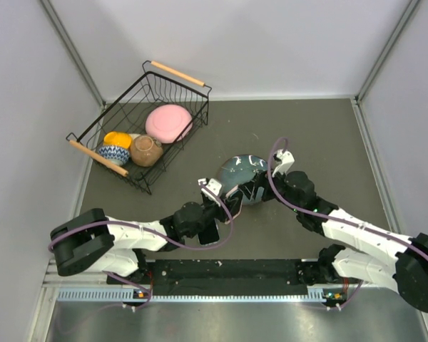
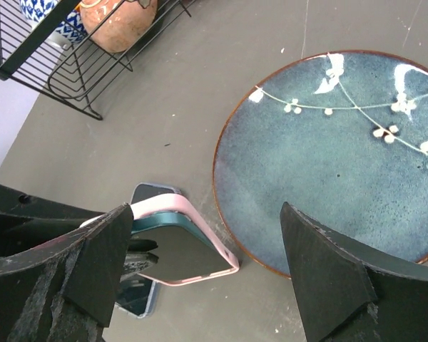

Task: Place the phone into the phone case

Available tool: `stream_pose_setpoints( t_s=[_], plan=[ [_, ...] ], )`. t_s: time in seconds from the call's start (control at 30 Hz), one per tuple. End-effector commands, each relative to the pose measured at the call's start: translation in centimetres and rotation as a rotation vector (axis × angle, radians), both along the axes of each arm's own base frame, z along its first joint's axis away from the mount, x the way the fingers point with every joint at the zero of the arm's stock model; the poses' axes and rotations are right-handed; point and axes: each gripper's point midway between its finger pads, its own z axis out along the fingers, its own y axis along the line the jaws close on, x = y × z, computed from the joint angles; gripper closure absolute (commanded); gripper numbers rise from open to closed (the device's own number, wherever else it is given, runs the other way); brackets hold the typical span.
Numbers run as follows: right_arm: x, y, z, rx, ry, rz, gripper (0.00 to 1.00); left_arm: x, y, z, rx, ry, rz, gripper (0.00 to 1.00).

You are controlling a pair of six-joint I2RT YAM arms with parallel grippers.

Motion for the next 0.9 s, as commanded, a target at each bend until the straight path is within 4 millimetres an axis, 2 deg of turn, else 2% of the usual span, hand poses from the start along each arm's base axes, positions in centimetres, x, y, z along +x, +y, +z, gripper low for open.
stream_pose_setpoints(
  t_s=[0.0,0.17,0.27,0.3,0.37,0.4,0.5,0.87],
  plan=[
    [1.8,1.5,3.9,0.048,-0.131,0.016,0.16,0.1,-0.4,1.1,-0.022,-0.023,0.000,1.00],
    [2.1,2.2,3.4,0.037,-0.125,0.028,0.16,0.1,-0.3,0.7,-0.015,-0.013,0.005,1.00],
    [1.5,2.4,2.8,0.037,-0.111,0.039,0.16,0.1,-0.4,0.5,-0.005,-0.008,0.002,0.99],
    [1.1,2.0,1.7,0.028,-0.098,0.025,0.16,0.1,-0.5,0.5,-0.003,-0.005,-0.002,0.97],
    [0.6,2.1,1.2,0.046,-0.106,0.017,0.16,-0.1,-0.6,0.2,0.009,0.004,-0.014,0.90],
    [0.1,1.8,-0.1,0.035,-0.092,0.022,0.16,-0.1,-0.6,0.1,0.012,0.006,-0.017,0.89],
    [-0.5,1.8,-1.4,0.019,-0.073,0.028,0.16,-0.4,-0.8,-0.2,0.020,0.015,-0.031,0.86],
    [-1.6,1.2,-3.9,0.014,-0.013,0.008,0.17,-1.3,-0.1,-2.8,0.036,0.100,-0.034,0.75]
  ],
)
